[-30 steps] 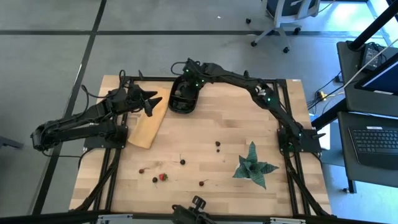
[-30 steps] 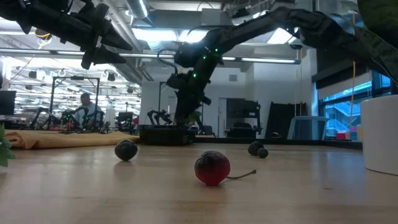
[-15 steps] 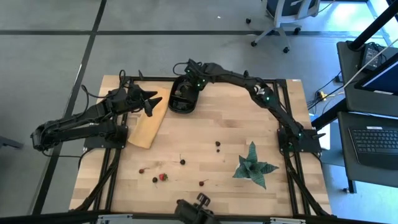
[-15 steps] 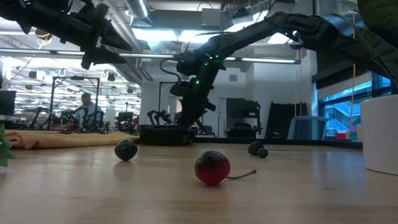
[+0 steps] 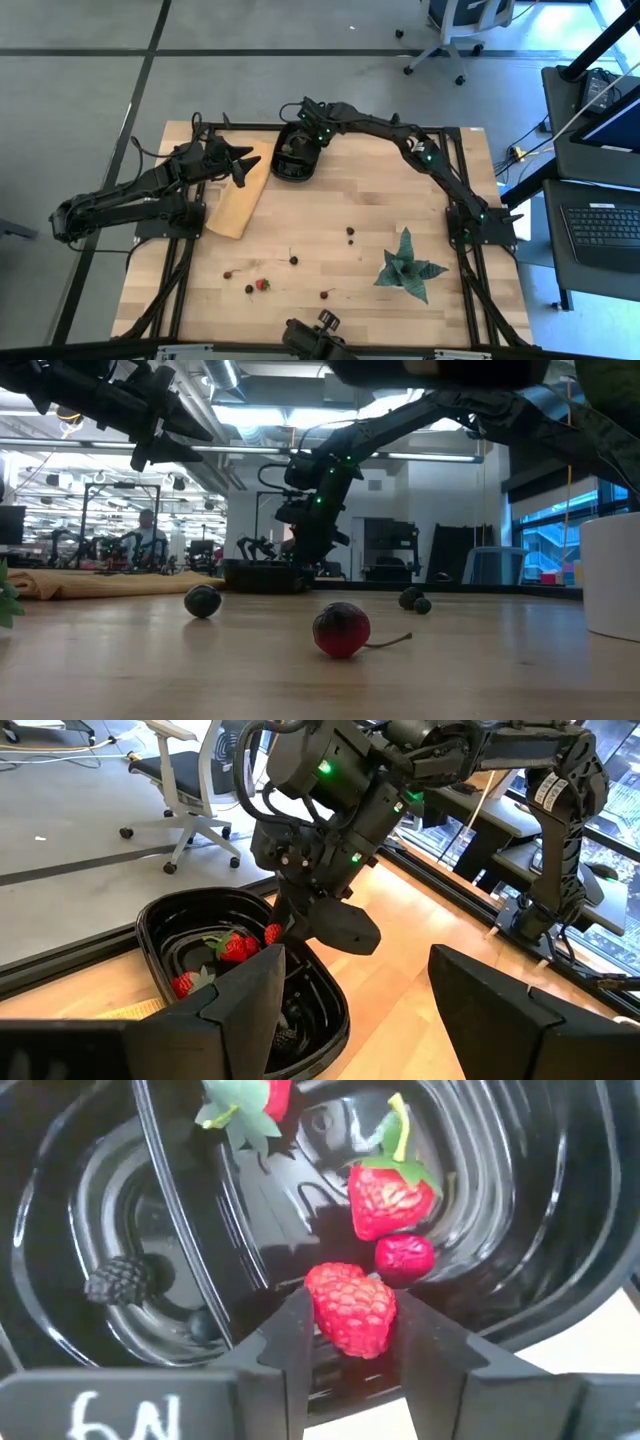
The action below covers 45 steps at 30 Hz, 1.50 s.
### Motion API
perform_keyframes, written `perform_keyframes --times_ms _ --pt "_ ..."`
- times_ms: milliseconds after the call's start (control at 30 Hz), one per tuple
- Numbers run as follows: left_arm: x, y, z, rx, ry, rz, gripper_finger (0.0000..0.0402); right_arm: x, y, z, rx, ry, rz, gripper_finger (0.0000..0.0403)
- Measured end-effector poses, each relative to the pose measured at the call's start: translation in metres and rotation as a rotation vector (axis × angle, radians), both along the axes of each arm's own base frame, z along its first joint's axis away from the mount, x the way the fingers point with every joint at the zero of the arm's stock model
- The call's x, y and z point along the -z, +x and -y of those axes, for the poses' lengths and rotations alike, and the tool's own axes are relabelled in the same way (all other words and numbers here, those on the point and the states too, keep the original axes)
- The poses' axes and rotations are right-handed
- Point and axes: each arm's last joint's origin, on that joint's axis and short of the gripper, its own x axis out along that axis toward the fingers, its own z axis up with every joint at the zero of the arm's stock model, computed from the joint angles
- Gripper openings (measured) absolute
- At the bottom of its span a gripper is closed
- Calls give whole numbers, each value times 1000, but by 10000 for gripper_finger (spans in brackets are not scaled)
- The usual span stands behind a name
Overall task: Pick and placing Produce into tupperware
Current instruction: Put the red raspberry into the black bin, then put the blackberry into the black bin
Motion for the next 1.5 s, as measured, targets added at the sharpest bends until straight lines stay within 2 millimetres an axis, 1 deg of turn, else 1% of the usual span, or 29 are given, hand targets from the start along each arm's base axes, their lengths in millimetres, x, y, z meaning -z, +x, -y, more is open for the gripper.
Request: perform_keyframes --times_ms 167,567,667,800,1033,1133,1233,1367,1433,1500 --pt "0 0 0 0 -2 1 240 6 1 1 3 3 -5 122" --pt "0 0 0 0 -2 0 240 7 2 1 2 1 -3 122" --pt "0 0 0 0 -2 0 240 7 2 1 -1 -1 -2 128" --pt "0 0 0 0 -2 -1 240 6 2 1 -1 -2 0 152" --pt "0 0 0 0 -1 -1 240 6 2 2 -2 -5 6 228" --pt "0 0 0 0 -1 -1 240 5 2 1 -3 -6 7 254" --pt "0 0 0 0 -1 -1 240 -4 0 0 -4 -11 14 269" --pt "1 0 0 0 -3 -5 240 -36 -6 -7 -36 -35 44 274" --pt "1 0 0 0 -3 -6 240 -52 -11 -16 -80 -42 28 275" --pt "1 0 0 0 -3 -5 240 -68 -16 -32 -150 -42 -10 275"
